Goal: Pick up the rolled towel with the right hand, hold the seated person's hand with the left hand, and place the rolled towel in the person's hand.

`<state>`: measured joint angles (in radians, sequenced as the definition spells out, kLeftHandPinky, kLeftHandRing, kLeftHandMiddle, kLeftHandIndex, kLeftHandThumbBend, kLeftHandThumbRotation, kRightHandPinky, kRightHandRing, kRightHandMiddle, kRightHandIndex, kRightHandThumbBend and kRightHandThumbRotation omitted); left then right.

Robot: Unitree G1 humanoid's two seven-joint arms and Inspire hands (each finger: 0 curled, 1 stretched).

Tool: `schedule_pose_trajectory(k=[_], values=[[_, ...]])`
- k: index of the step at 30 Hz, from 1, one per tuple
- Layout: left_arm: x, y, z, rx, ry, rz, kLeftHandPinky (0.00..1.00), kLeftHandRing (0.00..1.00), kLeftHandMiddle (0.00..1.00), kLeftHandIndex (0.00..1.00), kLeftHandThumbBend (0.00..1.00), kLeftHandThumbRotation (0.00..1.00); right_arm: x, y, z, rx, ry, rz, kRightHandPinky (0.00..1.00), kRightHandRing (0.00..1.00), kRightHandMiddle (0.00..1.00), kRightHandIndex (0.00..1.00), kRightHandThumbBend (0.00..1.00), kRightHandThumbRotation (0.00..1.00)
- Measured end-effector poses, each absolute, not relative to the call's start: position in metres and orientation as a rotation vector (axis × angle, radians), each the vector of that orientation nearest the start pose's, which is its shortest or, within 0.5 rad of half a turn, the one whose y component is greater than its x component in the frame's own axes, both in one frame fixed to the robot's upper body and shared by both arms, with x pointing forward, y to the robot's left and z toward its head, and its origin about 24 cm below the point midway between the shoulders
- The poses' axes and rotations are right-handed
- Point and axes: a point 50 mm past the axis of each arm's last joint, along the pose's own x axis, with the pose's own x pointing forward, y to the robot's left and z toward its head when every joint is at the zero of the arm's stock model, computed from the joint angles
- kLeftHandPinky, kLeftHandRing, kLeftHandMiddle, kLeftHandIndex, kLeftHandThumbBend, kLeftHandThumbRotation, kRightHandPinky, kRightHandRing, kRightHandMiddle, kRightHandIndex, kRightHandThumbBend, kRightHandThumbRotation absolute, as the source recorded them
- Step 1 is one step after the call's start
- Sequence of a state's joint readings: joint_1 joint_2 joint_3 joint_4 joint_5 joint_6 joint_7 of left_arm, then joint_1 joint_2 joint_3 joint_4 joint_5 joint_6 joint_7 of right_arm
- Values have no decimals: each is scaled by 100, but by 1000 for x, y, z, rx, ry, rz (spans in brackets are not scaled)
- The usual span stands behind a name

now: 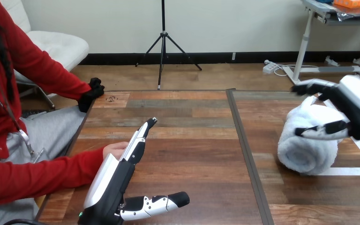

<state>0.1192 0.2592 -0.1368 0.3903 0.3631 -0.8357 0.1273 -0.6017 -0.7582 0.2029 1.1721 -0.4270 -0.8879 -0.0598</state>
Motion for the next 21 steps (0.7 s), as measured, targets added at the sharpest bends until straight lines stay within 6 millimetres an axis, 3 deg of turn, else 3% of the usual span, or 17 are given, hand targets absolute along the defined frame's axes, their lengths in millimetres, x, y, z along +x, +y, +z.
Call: schedule_pose_trajectory(k=[9,21], values=[[197,160,1,480,-327,-277,97,100,99,99,100,58,309,-290,73,-1020,-184,263,72,76,74,73,58,10],[197,160,1,481,-327,-277,97,100,99,99,100,60,310,-279,67,-948,-205,222,73,78,76,75,67,20]])
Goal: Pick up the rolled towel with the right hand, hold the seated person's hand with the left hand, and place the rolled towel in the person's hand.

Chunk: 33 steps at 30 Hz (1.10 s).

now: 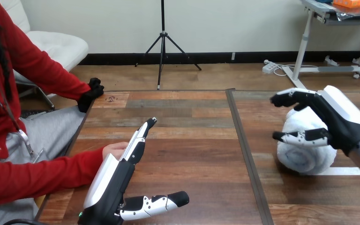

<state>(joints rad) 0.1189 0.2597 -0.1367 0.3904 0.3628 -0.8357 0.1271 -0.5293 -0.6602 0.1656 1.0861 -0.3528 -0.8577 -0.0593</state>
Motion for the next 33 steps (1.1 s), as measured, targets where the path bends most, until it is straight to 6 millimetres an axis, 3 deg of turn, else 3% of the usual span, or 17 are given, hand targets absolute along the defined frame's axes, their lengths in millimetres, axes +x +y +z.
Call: schedule_pose_trajectory(k=[17,33], values=[[197,160,1,480,-327,-277,97,100,99,98,100,59,316,-277,59,-868,-164,26,76,80,80,82,88,36],[197,160,1,482,-328,-278,97,100,99,98,100,59,318,-290,50,-828,-65,-125,76,81,82,86,98,53]])
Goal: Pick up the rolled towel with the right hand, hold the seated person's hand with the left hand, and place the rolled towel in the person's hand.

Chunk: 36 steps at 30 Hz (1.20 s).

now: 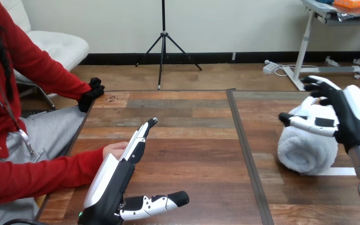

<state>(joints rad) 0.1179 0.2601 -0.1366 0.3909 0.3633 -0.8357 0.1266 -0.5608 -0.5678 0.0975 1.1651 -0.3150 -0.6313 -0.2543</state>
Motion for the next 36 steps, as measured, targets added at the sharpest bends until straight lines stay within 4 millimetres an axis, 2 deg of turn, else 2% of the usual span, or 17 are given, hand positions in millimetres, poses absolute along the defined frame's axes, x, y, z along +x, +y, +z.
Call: schedule_pose_trajectory(k=[10,15,18,19,24,29,33,36], values=[[197,160,1,481,-328,-278,97,100,99,98,100,60,324,-297,53,-828,-6,-227,68,77,85,89,100,63],[197,160,1,482,-328,-278,97,100,98,98,100,60,328,-301,56,-819,28,-277,67,78,87,90,100,64],[197,160,1,482,-328,-278,96,100,98,98,100,61,331,-302,57,-809,46,-300,63,76,85,91,100,64],[197,160,1,482,-328,-278,96,100,98,98,100,61,332,-303,58,-804,54,-310,59,73,83,91,100,64],[197,160,1,481,-328,-278,96,100,98,98,100,60,336,-305,61,-798,90,-345,50,66,74,92,100,66],[197,160,1,481,-328,-278,96,100,99,98,100,60,340,-307,65,-798,129,-378,46,65,70,94,100,66],[197,160,1,481,-328,-278,96,100,98,98,100,60,344,-309,69,-792,161,-401,47,67,73,95,100,65],[197,160,1,481,-327,-278,96,100,99,98,100,60,346,-310,71,-781,186,-413,42,59,67,95,100,64]])
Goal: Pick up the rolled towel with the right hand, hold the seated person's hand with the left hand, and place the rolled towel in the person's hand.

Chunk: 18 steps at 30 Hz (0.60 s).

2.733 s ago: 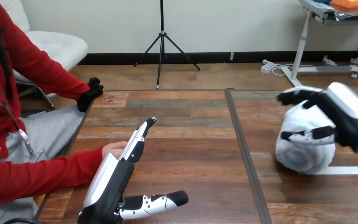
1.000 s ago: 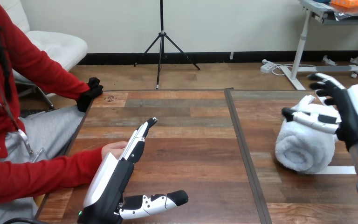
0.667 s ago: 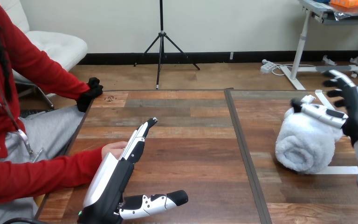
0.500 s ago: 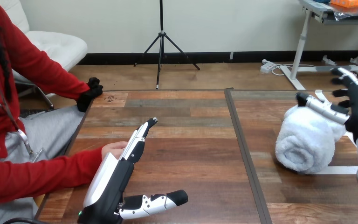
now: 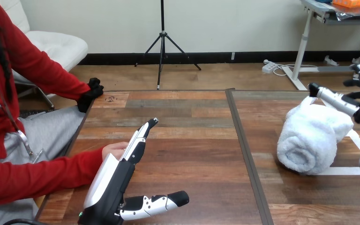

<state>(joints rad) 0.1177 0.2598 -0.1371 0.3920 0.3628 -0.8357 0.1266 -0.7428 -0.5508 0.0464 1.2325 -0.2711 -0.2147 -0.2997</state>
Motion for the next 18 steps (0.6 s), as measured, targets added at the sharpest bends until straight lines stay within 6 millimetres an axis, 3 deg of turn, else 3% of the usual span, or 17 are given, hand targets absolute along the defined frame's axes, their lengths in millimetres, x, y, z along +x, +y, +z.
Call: schedule_pose_trajectory(k=[1,5,8,14,18], values=[[197,160,1,481,-327,-278,96,100,99,98,100,59,347,-311,72,-777,197,-416,34,48,56,96,100,64],[197,160,1,480,-326,-279,96,100,98,97,100,59,351,-312,75,-748,239,-417,25,35,45,97,100,64],[197,160,1,481,-326,-279,96,99,98,97,100,60,354,-312,78,-730,283,-410,27,41,52,97,100,68],[197,159,1,483,-327,-280,95,99,97,97,100,61,358,-311,80,-716,367,-382,24,37,48,94,100,72],[197,159,1,482,-327,-281,95,99,97,98,100,61,361,-308,80,-705,415,-365,18,29,40,70,100,72]])
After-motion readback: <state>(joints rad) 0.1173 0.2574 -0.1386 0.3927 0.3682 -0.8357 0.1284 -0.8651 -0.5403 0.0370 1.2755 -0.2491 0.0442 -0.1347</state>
